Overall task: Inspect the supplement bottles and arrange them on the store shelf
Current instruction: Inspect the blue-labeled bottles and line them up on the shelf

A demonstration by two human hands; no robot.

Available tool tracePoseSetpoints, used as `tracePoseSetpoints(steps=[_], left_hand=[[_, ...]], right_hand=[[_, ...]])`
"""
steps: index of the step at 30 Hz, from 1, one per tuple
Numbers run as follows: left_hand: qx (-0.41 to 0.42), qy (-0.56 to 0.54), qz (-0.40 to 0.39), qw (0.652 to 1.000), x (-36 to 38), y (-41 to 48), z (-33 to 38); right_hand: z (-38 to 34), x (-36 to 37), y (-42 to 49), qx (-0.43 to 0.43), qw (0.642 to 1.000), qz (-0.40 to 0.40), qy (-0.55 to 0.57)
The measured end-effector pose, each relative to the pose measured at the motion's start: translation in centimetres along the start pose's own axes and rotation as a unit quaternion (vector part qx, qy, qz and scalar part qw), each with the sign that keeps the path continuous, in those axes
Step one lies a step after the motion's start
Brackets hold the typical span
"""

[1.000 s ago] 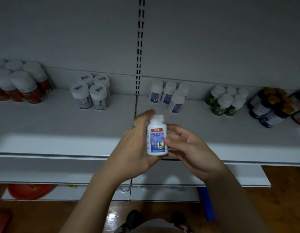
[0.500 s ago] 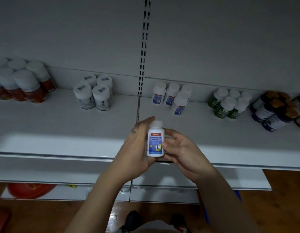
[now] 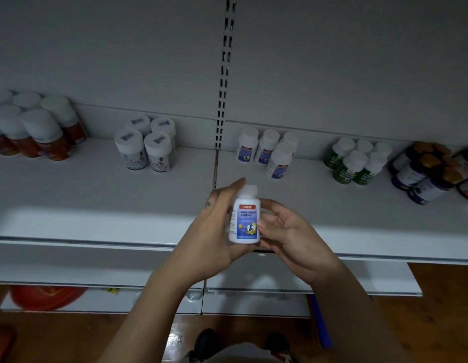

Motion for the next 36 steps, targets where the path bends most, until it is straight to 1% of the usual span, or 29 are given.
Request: tracePoseSetpoints(steps=[3,6,10,18,25,31,36], left_hand=[[-0.009,-0.047,-0.007,0.999,-0.3,-0.3,0.6],[-0.014,-0.066,-0.001,0.998,-0.5,-0.3,1.0],[-0.009,-0.063,0.008,0.998,-0.6,-0.4,1.1],[-0.009,-0.072,-0.006,0.997,-0.4,-0.4,1.3],[-0.032,-0.092,-0.025,0.995,0.2,-0.7,1.1],[-0.047,-0.128,-0.003,0.991,-0.1,-0.4,0.8],[-0.045,-0.093,0.021,0.994,-0.4,-0.3,0.7]], right_hand=[[-0.1,-0.3,-0.1,-0.006,1.0,-0.001,-0.003],[-0.1,-0.6,-0.1,-0.008,1.0,0.007,0.0],[-0.3,-0.6,-0.4,-0.006,1.0,0.006,0.021],[-0.5,-0.6,-0.8,-0.008,0.998,0.005,0.059],[-0.9,-0.9,-0.8,-0.023,0.999,0.008,0.035],[-1.6,-0.9,-0.7,-0.035,0.999,0.01,0.017],[-1.9,-1.0,-0.5,-0.044,0.999,0.008,0.003]])
Point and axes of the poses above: each hand's wrist, its own y-axis towards the middle knuckle, its own x-axis out of the palm, z = x × y, the point moved 9 cm from there along y, towards the middle knuckle, and after that the axes turned 10 degrees about y, right-handed, at the moved point
